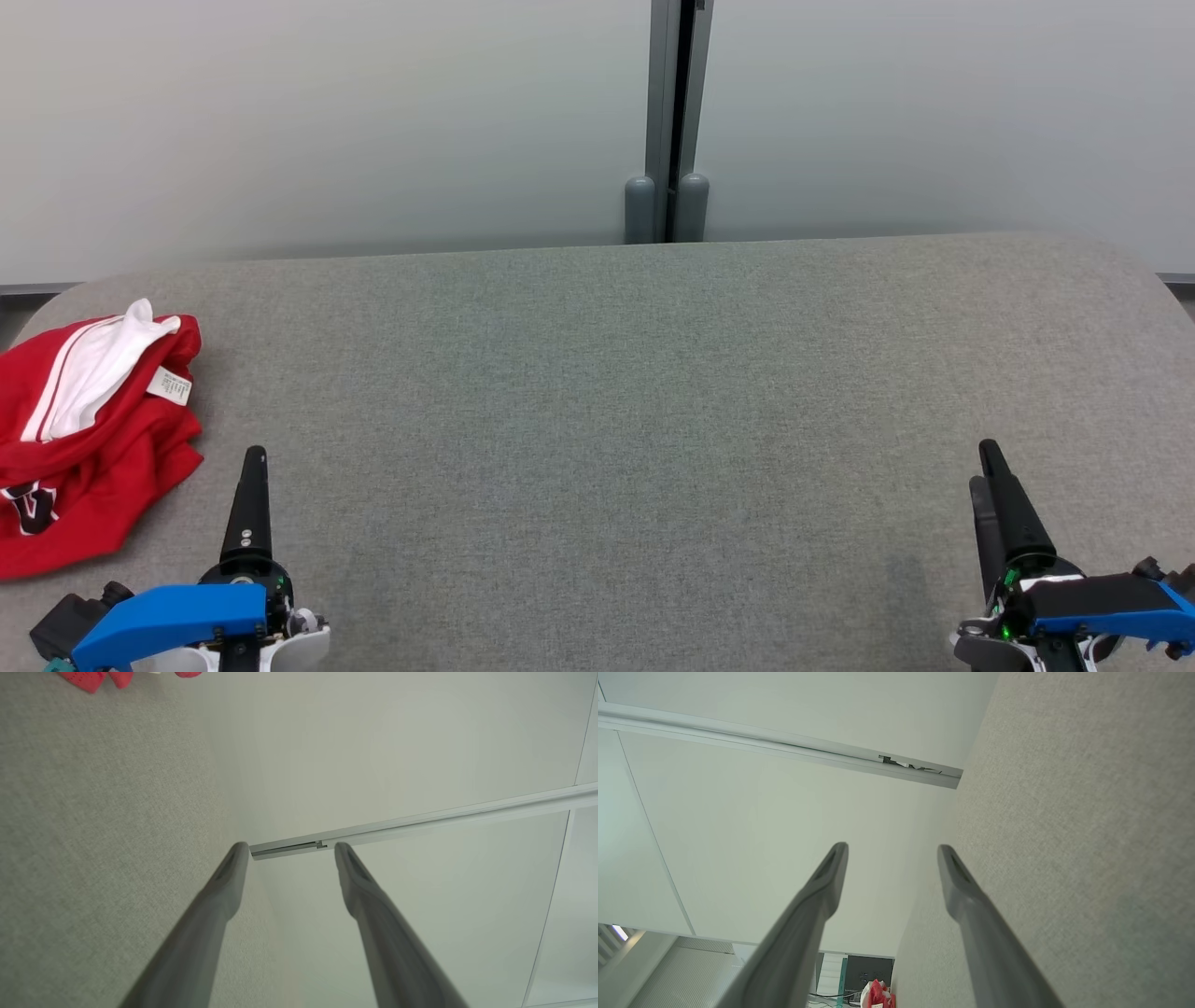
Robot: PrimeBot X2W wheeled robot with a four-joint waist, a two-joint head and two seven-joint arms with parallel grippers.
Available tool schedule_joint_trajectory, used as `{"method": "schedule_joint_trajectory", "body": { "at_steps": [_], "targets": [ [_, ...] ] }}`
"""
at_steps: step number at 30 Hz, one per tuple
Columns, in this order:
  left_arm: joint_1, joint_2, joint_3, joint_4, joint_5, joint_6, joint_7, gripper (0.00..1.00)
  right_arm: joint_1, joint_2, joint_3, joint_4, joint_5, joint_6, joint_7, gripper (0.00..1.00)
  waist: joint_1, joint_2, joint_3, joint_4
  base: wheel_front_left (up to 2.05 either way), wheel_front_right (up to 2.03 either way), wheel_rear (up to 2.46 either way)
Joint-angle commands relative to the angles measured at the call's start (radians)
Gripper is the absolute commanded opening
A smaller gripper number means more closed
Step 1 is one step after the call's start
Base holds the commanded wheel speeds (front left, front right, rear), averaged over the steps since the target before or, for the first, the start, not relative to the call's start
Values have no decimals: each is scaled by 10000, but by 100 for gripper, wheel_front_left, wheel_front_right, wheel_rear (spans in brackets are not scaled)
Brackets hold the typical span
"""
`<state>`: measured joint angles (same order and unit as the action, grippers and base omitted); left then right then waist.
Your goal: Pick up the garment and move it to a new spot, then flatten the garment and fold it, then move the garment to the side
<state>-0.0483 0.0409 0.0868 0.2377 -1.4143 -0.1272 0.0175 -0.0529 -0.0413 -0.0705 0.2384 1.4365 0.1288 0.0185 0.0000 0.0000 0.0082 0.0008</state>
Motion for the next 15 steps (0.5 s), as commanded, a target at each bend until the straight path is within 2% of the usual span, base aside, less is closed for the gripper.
{"method": "schedule_joint_trajectory", "body": {
  "at_steps": [1, 15],
  "targets": [
    [-346, 74, 24, -309, 520, 70, -122, 100, -89, -56, 43, -272, -370, 8, -130, 100, 0, 0, 6, -2, 0, 0, 0],
    [-222, 85, -196, -873, 3447, 626, -669, 100, 22, -69, 203, -542, -3010, 12, -675, 100, 0, 0, 15, 0, 0, 0, 0]
  ]
}}
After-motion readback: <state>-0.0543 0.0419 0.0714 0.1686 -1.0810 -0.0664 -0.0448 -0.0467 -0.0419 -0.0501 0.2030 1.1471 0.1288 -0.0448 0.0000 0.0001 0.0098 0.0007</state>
